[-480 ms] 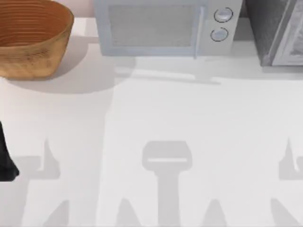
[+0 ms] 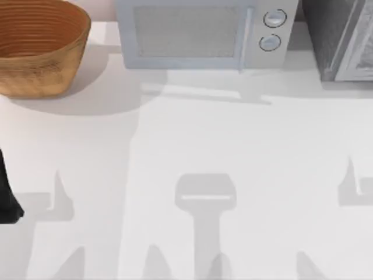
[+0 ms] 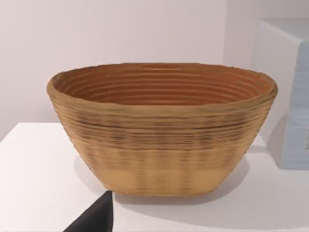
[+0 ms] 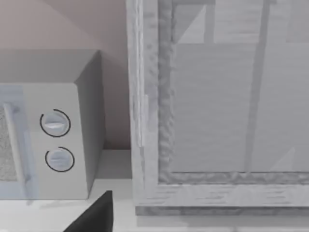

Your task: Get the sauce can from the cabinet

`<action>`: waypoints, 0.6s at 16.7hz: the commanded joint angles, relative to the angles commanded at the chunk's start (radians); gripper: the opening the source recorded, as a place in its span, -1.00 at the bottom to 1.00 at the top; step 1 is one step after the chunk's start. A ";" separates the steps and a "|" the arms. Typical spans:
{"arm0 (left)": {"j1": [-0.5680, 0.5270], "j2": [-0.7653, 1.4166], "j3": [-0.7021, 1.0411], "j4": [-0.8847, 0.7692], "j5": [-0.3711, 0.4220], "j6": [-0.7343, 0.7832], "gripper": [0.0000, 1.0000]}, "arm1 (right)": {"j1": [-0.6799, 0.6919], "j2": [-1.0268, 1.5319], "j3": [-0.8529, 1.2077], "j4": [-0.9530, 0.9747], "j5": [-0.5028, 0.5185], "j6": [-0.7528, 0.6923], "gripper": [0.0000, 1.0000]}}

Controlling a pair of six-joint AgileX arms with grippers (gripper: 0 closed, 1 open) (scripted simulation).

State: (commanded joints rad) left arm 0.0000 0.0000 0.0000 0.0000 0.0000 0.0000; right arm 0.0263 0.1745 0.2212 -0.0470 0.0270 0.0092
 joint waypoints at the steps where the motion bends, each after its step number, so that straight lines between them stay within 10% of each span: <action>1: 0.000 0.000 0.000 0.000 0.000 0.000 1.00 | 0.007 0.055 0.071 -0.016 0.009 0.002 1.00; 10: 0.000 0.000 0.000 0.000 0.000 0.000 1.00 | 0.091 0.687 0.889 -0.223 0.104 0.009 1.00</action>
State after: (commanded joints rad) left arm 0.0000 0.0000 0.0000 0.0000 0.0000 0.0000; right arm 0.1169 0.8613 1.1103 -0.2695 0.1314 0.0177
